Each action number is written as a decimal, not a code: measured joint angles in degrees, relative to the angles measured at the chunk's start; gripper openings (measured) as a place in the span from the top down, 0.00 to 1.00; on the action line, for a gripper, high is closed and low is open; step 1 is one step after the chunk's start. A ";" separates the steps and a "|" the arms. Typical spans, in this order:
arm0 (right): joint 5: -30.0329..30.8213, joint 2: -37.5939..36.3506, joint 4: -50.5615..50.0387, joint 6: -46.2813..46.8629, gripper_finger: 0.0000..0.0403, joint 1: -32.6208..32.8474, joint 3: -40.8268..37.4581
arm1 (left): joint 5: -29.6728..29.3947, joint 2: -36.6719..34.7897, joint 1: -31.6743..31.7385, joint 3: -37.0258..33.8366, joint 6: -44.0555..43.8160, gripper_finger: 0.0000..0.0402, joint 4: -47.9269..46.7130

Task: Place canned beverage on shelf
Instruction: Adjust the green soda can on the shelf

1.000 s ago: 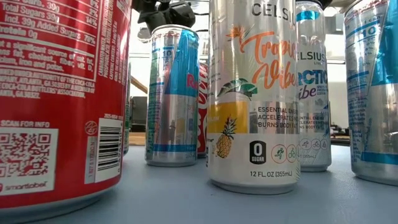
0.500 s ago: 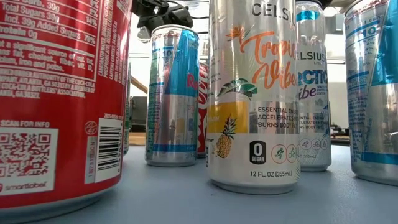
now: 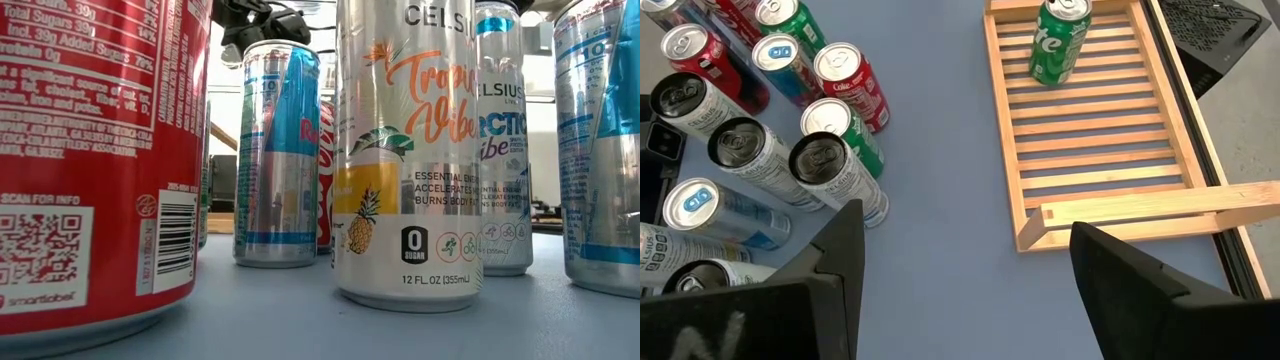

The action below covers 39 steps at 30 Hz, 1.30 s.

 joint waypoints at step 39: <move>0.01 0.02 -0.07 0.52 0.35 0.11 0.00 | -4.55 4.09 -1.94 -2.77 0.82 0.29 0.30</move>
